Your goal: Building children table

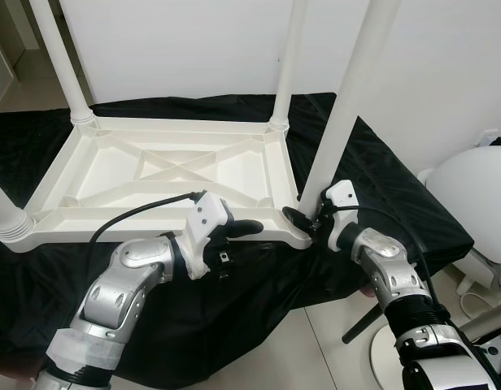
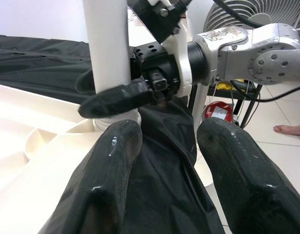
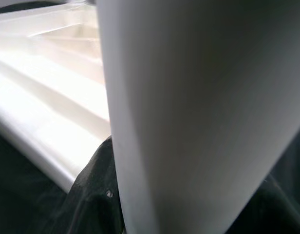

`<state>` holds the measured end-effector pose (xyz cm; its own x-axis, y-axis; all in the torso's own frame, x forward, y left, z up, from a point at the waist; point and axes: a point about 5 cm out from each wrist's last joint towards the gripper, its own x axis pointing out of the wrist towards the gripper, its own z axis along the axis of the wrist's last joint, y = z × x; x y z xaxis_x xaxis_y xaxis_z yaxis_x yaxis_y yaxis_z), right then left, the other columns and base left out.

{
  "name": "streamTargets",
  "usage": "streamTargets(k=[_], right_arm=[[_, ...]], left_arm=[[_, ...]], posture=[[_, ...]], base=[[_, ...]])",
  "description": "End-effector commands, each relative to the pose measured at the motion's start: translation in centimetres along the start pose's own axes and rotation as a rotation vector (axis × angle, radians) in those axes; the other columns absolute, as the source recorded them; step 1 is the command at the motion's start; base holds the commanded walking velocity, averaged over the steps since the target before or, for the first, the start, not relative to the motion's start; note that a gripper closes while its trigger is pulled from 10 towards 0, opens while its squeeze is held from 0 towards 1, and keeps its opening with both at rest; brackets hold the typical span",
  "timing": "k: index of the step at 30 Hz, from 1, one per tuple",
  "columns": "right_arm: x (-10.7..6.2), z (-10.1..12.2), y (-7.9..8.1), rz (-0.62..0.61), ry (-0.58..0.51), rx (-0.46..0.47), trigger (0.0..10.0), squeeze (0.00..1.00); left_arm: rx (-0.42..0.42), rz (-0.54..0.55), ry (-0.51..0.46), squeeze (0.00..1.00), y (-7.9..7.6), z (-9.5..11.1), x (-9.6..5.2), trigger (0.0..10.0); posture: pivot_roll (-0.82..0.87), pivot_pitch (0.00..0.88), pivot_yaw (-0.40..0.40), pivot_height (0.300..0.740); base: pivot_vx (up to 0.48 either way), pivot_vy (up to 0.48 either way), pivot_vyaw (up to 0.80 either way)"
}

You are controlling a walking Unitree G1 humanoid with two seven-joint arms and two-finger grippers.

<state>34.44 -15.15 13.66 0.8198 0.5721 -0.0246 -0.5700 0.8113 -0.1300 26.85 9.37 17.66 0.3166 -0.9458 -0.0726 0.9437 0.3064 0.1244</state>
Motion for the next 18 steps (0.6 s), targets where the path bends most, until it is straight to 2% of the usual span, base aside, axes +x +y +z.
streamTargets(k=[1,5,6,7,9,12,15,17,18], right_arm=[[0.3,0.6,-0.6,-0.099,-0.010,0.011,10.0,0.00],[0.4,0.7,-0.5,-0.130,-0.015,0.021,10.0,0.00],[0.5,0.8,-0.4,-0.188,-0.014,0.034,10.0,0.00],[0.5,0.8,-0.4,-0.188,-0.014,0.034,10.0,0.00],[0.8,0.4,0.9,-0.336,-0.016,0.084,10.0,0.00],[0.9,0.3,1.5,-0.386,-0.017,0.095,10.0,0.00],[1.2,-0.2,3.2,-0.493,0.001,0.110,10.0,0.00],[1.3,-0.3,3.6,-0.516,0.004,0.116,10.0,0.00],[1.6,-0.2,4.5,-0.578,0.004,0.131,10.0,0.00]], left_arm=[[0.006,0.060,0.004,0.00,0.4,0.0,0.0,10.0],[0.005,0.059,0.004,0.00,0.4,0.0,0.0,10.0],[0.004,0.059,0.003,0.00,0.4,0.0,0.0,10.0],[0.004,0.059,0.003,0.00,0.4,0.0,0.0,10.0],[-0.010,0.057,-0.001,0.00,0.0,-0.2,0.1,10.0],[-0.015,0.055,-0.002,0.00,-0.2,-0.2,0.1,10.0],[-0.017,0.054,0.004,0.00,-0.4,-0.4,0.0,10.0],[-0.017,0.056,0.004,0.00,-0.4,-0.4,0.0,10.0],[-0.023,0.064,-0.003,0.00,-0.2,-0.3,0.1,10.0]], posture=[[0.05,0.024,-0.021,0.740],[0.05,0.026,-0.021,0.740],[0.05,0.031,-0.021,0.740],[0.05,0.031,-0.021,0.740],[0.05,0.035,-0.024,0.740],[0.05,0.036,-0.025,0.740],[0.06,0.032,-0.026,0.740],[0.06,0.032,-0.026,0.740],[0.05,0.031,-0.025,0.740]], base=[[0.000,0.000,0.00],[0.000,0.000,0.00],[0.000,0.000,0.00],[0.000,0.000,0.00],[0.000,0.000,0.00],[0.000,0.000,0.00],[0.000,0.000,0.00],[0.000,0.000,0.00],[0.000,0.000,0.00]])
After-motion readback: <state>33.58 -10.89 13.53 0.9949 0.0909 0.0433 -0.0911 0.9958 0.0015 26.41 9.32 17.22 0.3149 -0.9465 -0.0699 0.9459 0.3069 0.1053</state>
